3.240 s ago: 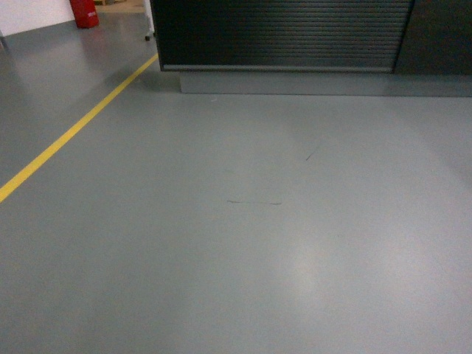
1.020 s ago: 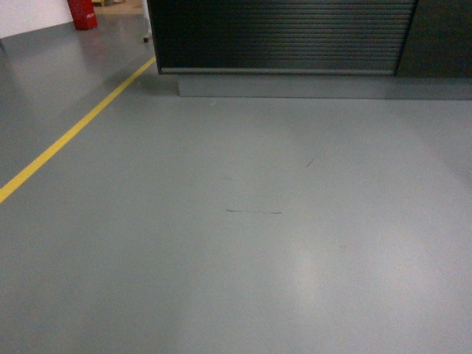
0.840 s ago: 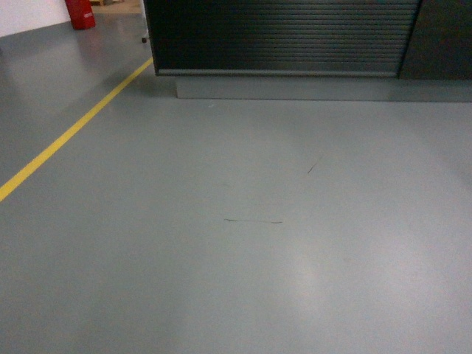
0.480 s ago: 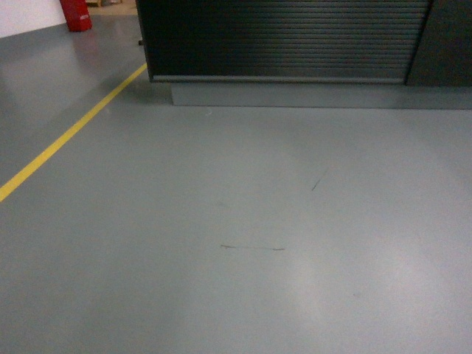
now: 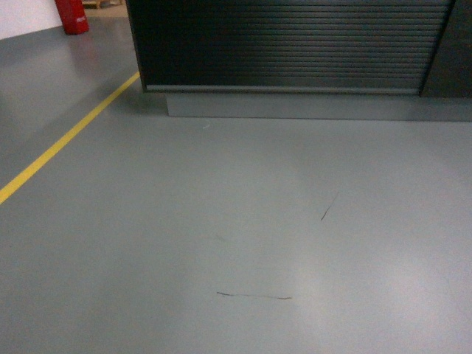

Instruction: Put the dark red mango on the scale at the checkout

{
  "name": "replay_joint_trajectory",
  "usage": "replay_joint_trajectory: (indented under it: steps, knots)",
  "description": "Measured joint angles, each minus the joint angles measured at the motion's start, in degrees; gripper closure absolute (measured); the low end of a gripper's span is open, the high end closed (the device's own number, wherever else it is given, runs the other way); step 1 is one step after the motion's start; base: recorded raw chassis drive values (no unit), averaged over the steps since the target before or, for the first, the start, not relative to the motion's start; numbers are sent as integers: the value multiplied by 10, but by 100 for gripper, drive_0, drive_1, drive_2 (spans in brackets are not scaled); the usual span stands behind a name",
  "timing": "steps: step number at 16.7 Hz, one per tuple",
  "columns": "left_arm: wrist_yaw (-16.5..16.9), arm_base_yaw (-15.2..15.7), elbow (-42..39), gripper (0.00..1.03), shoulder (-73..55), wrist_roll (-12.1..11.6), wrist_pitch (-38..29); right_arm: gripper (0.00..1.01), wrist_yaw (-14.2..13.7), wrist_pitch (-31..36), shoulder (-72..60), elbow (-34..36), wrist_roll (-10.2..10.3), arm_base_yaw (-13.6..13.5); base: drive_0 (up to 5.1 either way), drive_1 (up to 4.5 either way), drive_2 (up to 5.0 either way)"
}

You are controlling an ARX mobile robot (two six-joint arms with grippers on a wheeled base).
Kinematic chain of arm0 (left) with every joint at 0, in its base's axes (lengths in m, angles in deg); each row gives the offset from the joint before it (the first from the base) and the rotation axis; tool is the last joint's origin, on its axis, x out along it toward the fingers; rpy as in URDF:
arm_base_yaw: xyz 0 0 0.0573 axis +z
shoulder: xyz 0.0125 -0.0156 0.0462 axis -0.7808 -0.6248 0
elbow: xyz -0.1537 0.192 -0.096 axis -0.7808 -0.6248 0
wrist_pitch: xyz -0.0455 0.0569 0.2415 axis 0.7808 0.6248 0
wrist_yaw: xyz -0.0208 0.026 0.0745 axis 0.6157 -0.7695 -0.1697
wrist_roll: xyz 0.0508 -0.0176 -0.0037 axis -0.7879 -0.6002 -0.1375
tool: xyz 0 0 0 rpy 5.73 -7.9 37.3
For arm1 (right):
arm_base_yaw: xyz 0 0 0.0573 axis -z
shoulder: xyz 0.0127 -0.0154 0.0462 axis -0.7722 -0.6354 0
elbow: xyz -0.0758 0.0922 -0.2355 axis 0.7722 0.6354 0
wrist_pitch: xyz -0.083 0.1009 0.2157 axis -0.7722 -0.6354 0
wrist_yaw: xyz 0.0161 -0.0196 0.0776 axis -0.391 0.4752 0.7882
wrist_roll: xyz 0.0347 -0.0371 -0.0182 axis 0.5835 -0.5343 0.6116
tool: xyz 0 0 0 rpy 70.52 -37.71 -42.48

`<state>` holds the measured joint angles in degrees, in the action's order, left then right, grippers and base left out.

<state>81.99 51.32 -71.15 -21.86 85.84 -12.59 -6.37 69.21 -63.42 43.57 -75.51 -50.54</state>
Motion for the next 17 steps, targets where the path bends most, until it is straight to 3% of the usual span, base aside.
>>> replay_joint_trajectory:
  steps: [17]
  knots:
    - [-1,0,0,5,0,0,0,3,0,1,0,0,0,0,11,432,-410]
